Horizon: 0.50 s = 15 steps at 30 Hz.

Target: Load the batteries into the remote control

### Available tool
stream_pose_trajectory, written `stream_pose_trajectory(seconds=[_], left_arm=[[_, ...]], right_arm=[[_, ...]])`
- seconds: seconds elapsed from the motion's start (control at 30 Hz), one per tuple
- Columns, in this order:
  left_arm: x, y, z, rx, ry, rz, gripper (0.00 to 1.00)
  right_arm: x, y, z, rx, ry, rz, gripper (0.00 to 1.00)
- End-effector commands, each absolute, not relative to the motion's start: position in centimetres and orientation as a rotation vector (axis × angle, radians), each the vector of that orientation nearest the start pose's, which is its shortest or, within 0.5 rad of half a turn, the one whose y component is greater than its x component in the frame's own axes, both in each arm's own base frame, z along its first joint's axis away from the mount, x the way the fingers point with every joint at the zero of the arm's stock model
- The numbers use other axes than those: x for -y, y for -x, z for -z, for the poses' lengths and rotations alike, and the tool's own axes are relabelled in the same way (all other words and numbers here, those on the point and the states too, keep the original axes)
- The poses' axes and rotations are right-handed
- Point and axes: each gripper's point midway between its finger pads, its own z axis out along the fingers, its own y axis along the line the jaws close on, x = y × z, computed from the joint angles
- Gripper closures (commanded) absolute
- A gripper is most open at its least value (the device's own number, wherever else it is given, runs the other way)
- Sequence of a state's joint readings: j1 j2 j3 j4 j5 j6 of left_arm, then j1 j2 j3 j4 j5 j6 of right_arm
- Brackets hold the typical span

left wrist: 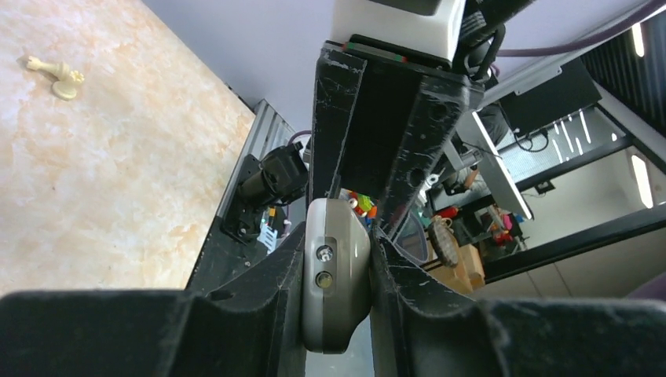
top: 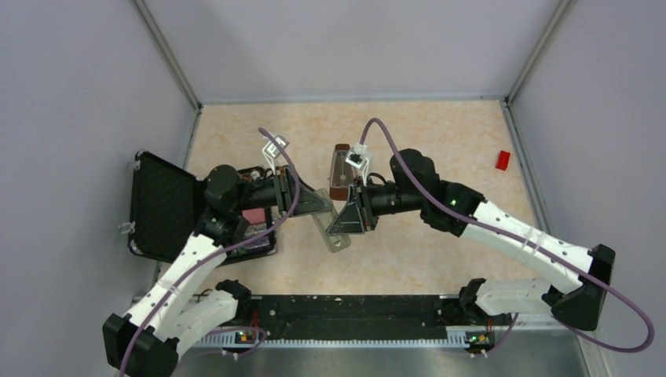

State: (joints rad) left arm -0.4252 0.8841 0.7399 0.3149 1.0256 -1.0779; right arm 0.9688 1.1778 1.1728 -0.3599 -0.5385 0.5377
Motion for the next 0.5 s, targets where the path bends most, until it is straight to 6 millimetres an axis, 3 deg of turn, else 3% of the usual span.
stream_pose_trajectory(seconds=[0.0,0.07,0.1,0.2,0.3,0.4,0.47], left_arm=[[25.3,-14.5,-36.5,-1.678,-0.535,1.841,0.60],[25.2,-14.9,-36.4,-1.679,-0.512,1.819,0.16],[25.2,-15.4,-36.0,-1.691,-0.487,1.790,0.04],[24.7,-17.7,-33.9,-1.774,-0.368,1.617,0.02],[22.4,-21.3,-29.7,-1.967,-0.108,1.311,0.02],[18.4,-23.7,-25.6,-2.092,0.139,0.980,0.01],[16.6,-24.3,-24.7,-2.094,0.216,0.858,0.01]], right_arm=[[-36.0,-11.3,-30.6,-1.994,0.861,-1.498,0.87],[-35.7,-11.9,-29.9,-2.025,0.815,-1.470,0.91],[-35.4,-12.3,-29.5,-2.047,0.782,-1.455,0.93],[-33.6,-14.0,-27.1,-2.147,0.644,-1.372,0.97],[-30.0,-16.4,-23.2,-2.286,0.465,-1.175,0.97],[-24.8,-19.0,-18.3,-2.435,0.312,-0.787,0.96],[-20.6,-20.6,-15.2,-2.500,0.267,-0.443,0.95]])
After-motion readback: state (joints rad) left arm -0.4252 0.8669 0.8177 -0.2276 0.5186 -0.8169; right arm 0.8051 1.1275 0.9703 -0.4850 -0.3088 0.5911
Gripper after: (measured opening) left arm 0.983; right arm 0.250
